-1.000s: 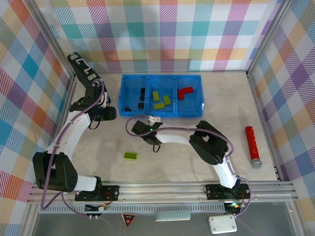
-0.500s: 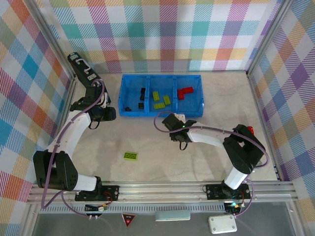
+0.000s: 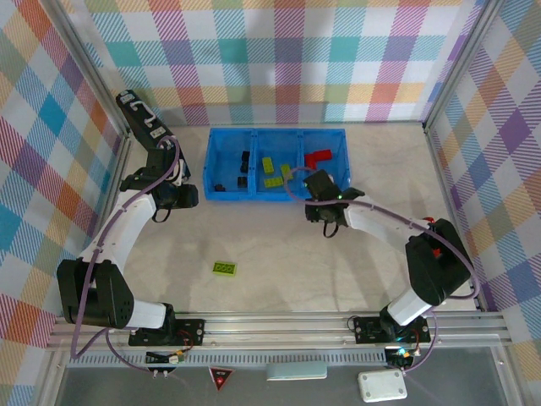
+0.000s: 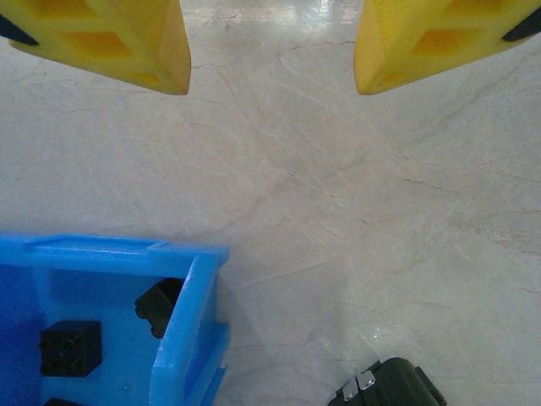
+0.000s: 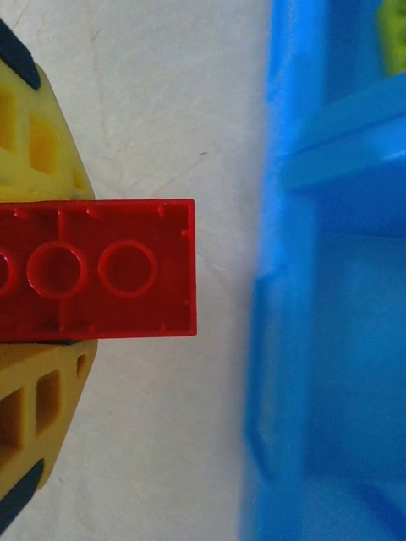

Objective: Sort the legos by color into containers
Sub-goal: Place the lego in the container.

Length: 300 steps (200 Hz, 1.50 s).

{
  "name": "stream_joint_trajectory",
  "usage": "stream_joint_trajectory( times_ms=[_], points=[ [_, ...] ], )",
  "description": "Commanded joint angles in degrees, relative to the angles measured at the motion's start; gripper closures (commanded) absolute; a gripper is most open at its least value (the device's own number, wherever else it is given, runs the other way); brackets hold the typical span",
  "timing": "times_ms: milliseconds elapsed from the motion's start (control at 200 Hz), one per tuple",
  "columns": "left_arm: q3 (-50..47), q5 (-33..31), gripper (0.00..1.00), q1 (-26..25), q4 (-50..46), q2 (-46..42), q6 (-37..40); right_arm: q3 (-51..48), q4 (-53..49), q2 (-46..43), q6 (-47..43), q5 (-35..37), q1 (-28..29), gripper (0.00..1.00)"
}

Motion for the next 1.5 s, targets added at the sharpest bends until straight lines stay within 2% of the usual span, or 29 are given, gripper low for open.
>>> stream_joint_trajectory(
  times_ms=[0,375,740,1115,1495],
  points=[
    [0.6,-1.3,0.46,0.9,-1.0,-0.4,1.1,5.0,-2.5,-0.1,-6.0,-5.0,-3.8,0.68],
    [0.5,-1.1,0.46,0.9,-1.0,-0.4,1.2,24.1,-8.1,14.1,-11.1,-12.5,-12.6,0.68],
    [0.4,-0.7,0.46,0.9,-0.9,0.3,1.3,39.3,-11.2,31.6,-13.5,-12.5,-16.0,0.68],
    [0.4,-1.0,0.46,1.0,-1.0,1.0,1.3,48.7,-13.9,41.5,-13.7,-8.0,-16.8,0.68],
    [0.7,0.9,0.46,1.0,-0.8,1.7,1.2,51.3,-13.7,44.1,-14.1,-12.4,-16.9,0.64]
  ],
)
